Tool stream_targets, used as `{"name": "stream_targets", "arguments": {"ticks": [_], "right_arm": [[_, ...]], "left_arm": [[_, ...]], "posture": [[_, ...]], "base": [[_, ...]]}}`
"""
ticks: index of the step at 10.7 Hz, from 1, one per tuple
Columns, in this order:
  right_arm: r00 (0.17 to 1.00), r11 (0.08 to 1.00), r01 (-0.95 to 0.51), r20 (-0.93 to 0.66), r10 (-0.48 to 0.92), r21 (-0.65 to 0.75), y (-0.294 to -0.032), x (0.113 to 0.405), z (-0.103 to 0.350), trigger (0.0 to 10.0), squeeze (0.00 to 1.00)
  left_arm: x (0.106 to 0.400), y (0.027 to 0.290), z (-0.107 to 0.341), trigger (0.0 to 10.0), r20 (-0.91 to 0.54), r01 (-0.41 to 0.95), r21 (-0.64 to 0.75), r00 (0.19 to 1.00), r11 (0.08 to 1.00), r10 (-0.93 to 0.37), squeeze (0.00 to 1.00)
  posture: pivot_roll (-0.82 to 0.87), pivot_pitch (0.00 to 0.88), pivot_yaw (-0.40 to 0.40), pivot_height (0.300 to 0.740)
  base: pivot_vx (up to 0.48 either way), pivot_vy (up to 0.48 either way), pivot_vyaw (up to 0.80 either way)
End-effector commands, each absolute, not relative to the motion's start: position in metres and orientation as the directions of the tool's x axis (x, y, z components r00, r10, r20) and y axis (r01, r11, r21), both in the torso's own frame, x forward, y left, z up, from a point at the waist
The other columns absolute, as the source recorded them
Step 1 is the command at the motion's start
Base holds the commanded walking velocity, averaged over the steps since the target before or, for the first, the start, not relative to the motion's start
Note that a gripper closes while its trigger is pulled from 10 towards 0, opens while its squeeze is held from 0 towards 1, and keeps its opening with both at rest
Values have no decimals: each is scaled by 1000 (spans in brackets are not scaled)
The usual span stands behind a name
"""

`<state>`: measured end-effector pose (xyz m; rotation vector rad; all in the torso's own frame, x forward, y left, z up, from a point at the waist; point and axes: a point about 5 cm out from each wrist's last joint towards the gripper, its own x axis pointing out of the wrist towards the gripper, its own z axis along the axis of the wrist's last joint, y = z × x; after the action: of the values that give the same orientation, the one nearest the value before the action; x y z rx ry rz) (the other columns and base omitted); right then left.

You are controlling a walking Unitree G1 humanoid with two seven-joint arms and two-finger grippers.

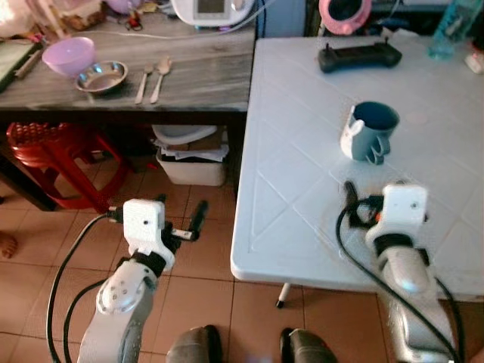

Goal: Setting the table

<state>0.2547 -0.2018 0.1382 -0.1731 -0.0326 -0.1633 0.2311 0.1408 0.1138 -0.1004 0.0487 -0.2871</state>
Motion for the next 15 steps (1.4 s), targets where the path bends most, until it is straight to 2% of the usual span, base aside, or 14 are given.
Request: {"name": "stream_targets", "arguments": {"ticks": [1, 9, 10, 11, 15], "right_arm": [[982, 968, 181, 87, -168, -174, -203, 255, 150, 10000, 0], [983, 969, 176, 91, -162, -174, -222, 279, 166, 10000, 0], [983, 969, 169, 96, -154, -178, -222, 283, 168, 2667, 0], [985, 975, 158, 86, -146, -157, -221, 285, 167, 0, 0], [994, 989, 76, 86, -66, -127, -209, 292, 169, 0, 0]], "left_arm": [[231, 143, 118, 10000, -29, 288, -101, 956, 952, -292, 0], [228, 151, 118, 10000, -65, 262, -72, 962, 962, -267, 0], [228, 152, 118, 10000, -69, 258, -70, 962, 963, -263, 0], [228, 153, 118, 10000, -75, 253, -68, 963, 965, -257, 0], [227, 159, 119, 10000, -83, 195, -40, 977, 980, -197, 0]], "posture": [[20, 166, 109, 740], [39, 198, 124, 740], [44, 208, 124, 740], [46, 213, 121, 740], [49, 210, 109, 740]], "base": [[0, 0, 0], [0, 0, 0], [0, 0, 0], [0, 0, 0], [0, 0, 0]]}}
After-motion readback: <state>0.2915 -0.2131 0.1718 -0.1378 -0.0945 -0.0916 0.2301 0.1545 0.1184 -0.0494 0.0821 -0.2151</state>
